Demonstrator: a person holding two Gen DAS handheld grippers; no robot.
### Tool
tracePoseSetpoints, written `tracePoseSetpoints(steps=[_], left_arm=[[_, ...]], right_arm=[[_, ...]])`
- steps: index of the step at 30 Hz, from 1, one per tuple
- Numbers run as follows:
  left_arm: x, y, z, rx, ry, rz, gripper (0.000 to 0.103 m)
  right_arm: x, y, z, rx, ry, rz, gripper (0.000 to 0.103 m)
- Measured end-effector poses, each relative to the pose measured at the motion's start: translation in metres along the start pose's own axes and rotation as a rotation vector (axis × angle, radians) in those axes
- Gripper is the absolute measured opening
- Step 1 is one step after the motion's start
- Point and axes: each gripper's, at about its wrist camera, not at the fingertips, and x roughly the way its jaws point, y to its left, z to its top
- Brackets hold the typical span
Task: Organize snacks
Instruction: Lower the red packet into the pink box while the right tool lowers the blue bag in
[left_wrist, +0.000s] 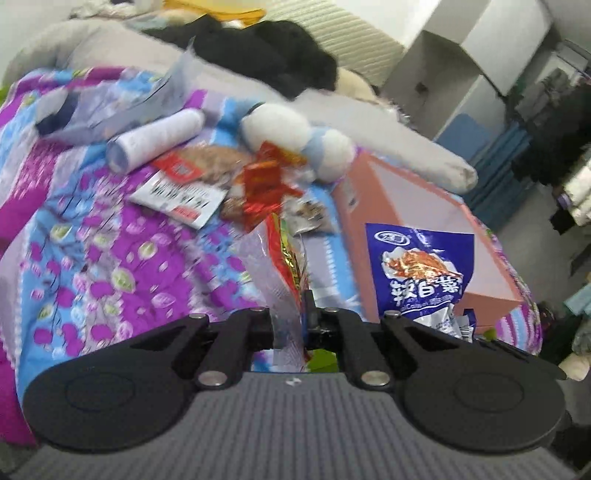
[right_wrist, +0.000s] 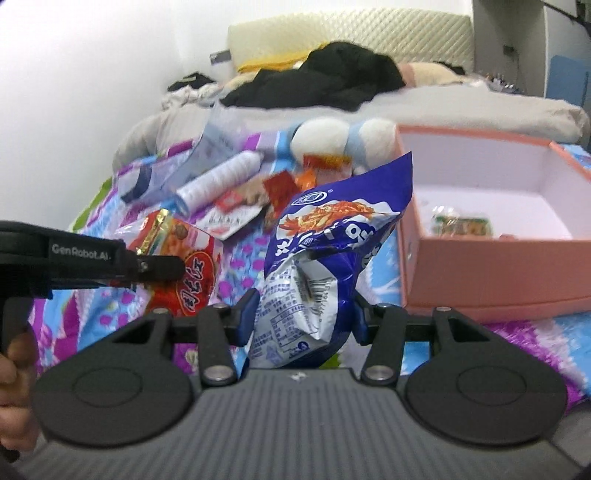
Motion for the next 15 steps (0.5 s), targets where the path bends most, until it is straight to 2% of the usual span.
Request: tracePoseSetpoints(steps=[8,15], left_arm=[[-0.007,-0.043,0.031,0.079,-0.048,-0.074,0.008],[0.011,-0.086,0.056,0.158,-0.067,-0.122,0.008]], right_arm=[[-0.03,-0.02,0.024,0.023,-0.104,-0.062,0.053],[-0.043,-0.053,0.049,0.041,-0.186,-0.125,0.053]])
